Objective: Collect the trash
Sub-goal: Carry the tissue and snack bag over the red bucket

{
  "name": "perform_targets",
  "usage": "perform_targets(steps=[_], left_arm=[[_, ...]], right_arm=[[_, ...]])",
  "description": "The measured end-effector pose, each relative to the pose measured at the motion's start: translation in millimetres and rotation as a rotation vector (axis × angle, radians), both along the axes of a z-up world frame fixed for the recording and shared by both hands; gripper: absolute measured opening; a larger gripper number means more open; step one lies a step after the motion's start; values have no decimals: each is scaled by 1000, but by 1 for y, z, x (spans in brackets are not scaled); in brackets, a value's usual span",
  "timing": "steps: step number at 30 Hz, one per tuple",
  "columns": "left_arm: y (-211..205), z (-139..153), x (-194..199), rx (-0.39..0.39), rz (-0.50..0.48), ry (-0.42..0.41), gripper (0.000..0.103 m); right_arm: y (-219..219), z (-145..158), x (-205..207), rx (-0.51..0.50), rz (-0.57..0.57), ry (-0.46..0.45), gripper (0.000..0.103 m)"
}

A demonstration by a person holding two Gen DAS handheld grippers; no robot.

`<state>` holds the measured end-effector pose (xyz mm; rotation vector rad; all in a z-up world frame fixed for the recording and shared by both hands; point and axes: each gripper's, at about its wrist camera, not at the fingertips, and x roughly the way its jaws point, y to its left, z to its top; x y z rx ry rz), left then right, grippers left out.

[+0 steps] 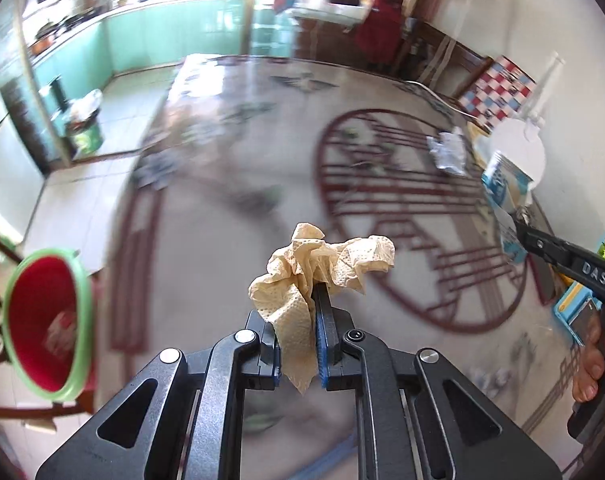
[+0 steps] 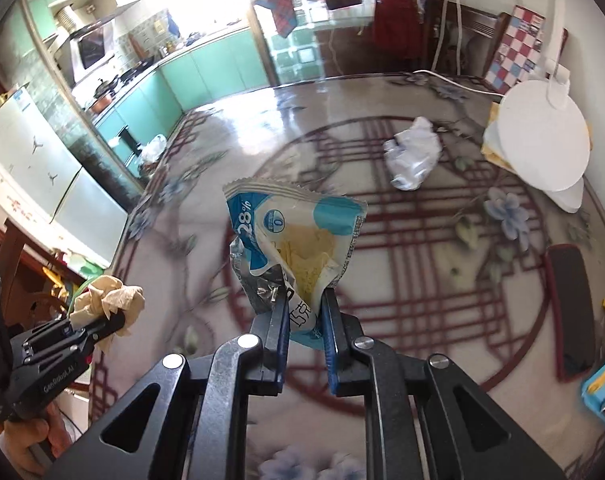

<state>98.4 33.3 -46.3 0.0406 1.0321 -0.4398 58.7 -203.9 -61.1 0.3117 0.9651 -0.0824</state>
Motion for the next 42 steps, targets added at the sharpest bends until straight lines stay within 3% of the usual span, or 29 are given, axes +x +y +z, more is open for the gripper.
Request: perform_targets(steps=[17,28,42], left_arm=[[195,-19,-14,25,335,11,12],[259,-31,-13,37,461,11,12],[316,-52,4,52,585,42,12]], right_arm=[[192,17,19,-2,286,-18,12],[293,8,50,20,483,3,12],[382,-37,101,37,660,110,12]])
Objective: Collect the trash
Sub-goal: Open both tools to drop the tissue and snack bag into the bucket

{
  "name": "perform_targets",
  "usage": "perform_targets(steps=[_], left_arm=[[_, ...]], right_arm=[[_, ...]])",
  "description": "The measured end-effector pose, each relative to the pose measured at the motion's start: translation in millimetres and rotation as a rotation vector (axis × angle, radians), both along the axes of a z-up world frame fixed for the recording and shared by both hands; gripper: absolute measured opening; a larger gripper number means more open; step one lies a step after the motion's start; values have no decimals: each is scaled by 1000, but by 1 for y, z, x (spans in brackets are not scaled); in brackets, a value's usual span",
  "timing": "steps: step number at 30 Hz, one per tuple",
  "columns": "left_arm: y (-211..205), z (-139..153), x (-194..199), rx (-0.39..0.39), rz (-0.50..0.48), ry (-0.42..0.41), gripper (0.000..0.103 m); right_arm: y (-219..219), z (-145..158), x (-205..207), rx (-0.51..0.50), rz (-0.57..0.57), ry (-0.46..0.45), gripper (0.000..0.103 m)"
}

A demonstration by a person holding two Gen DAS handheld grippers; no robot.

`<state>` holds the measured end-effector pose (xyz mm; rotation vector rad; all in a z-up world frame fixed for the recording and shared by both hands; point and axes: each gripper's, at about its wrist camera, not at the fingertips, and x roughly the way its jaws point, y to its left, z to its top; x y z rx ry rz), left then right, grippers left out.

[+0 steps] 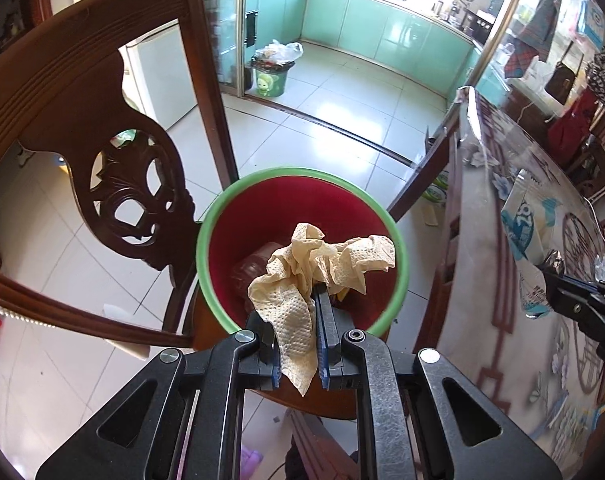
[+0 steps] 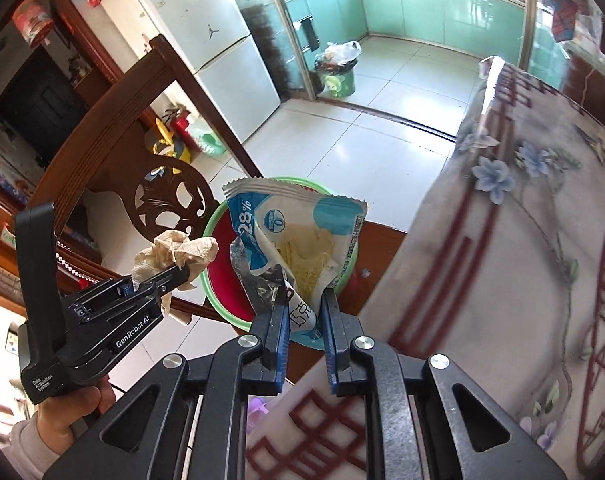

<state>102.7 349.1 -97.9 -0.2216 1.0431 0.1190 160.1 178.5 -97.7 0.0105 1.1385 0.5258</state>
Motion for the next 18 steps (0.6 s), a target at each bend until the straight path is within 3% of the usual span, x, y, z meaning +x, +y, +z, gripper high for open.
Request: perform_targets(steps=[18], left_arm=[[16,-12,41,3,20,25,13]], right_arm=[[44,-30,40,-34,73,40,12]])
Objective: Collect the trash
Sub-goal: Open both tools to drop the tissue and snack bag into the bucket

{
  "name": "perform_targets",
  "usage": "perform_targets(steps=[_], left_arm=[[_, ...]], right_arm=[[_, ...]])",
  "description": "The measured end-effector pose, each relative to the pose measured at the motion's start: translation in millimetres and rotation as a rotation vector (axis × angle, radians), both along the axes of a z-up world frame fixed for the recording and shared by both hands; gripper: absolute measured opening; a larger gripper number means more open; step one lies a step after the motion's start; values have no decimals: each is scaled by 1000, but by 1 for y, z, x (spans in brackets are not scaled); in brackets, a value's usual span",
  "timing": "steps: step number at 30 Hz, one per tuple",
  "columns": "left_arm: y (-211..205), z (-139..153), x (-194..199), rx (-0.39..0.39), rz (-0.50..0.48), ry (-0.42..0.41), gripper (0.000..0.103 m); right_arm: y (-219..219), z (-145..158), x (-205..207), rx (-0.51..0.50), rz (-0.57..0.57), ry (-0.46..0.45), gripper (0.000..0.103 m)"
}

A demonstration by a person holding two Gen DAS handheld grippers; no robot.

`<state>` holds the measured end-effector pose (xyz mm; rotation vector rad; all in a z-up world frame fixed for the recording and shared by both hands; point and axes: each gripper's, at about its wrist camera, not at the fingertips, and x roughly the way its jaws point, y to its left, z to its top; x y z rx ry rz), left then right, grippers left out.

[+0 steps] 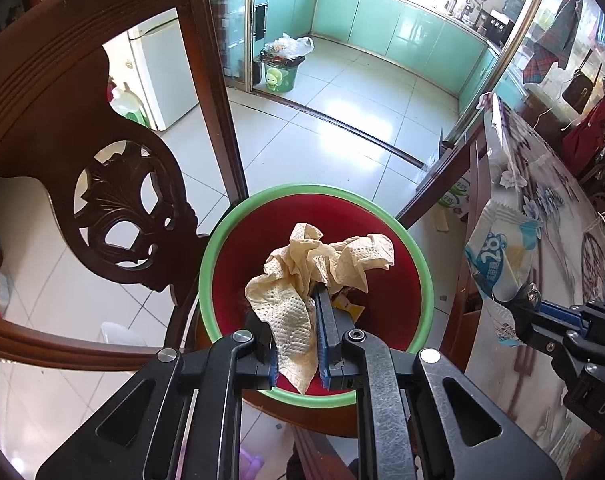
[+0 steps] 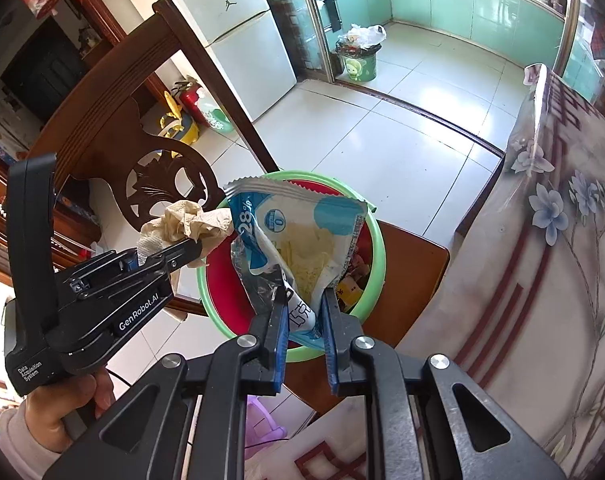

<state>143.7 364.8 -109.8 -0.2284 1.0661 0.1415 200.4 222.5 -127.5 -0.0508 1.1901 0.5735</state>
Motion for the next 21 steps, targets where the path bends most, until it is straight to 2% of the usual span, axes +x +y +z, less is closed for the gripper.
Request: perform_targets(steps=[3,4,6,7,8,9,11,17,21], left_arm=[[0,-1,2,3,2,2,17],[1,-1,3,4,6,1,26],[3,-1,3,6,17,-2,50],[4,0,3,14,28,-6,77],[5,2,1,23,43,-22,91],[6,6,-2,29,52,-41,91],[7,10,-4,48,60,-52,92],[7,22,-9,90,68,-64,92],[2,32,-15,107,73,-81,92]], right_arm=[[1,0,2,8,3,-6,12],[1,1,2,15,7,-12,13],[4,2,1,27,29,-7,18],[6,2,0,31,42,-7,20],[7,3,0,32,50,-13,22],[9,4,-1,31,52,-25,23],[9,6,-1,38,41,-43,33],[7,15,-5,110,20,-71,41],[-2,22,-10,137,4,-87,42]])
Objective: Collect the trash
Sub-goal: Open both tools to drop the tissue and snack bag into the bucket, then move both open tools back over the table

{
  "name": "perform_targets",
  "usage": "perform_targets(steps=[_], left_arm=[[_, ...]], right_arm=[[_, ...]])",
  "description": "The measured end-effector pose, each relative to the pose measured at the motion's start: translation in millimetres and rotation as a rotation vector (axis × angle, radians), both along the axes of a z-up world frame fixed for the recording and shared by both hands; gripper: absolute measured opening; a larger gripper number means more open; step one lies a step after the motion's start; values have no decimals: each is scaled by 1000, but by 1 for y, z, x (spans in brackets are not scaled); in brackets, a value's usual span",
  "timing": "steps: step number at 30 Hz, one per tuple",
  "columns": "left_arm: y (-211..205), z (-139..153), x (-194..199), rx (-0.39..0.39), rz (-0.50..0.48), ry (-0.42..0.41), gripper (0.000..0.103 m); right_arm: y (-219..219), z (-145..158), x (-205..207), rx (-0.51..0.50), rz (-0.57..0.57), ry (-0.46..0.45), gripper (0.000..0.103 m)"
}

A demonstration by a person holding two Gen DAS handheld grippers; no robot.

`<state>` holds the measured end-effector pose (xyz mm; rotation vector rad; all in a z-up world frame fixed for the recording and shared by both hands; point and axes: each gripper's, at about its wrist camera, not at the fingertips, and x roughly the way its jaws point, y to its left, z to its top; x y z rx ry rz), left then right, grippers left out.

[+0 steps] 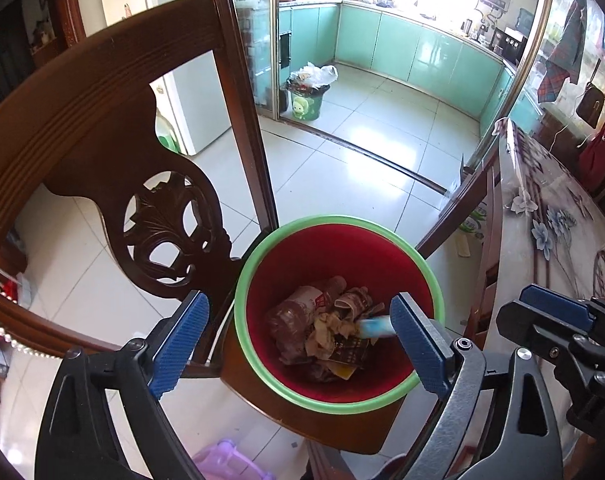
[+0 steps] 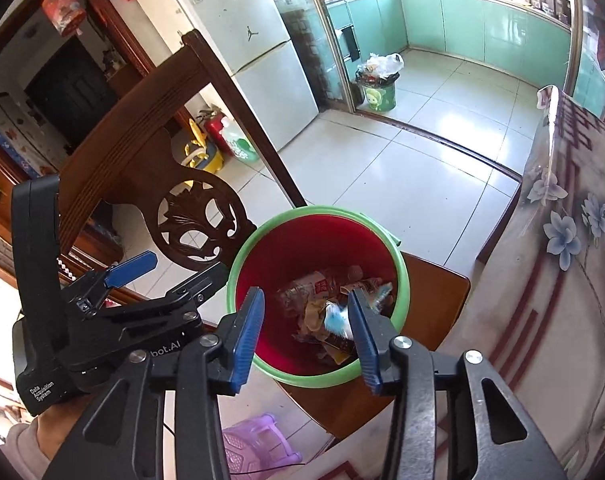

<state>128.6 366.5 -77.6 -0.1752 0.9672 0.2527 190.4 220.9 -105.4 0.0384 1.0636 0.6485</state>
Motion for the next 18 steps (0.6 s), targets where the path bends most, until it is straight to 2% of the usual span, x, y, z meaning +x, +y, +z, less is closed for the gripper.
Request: perform_targets(steps=[8,18], left_arm=[[-23,21,-11,27,-21,-46,92],[-66,41,-22,24,-87,-81,92]], right_arm=[[-36,20,-16,36,-61,-42,42],[-111,41,-44,42,-175,-80,42]])
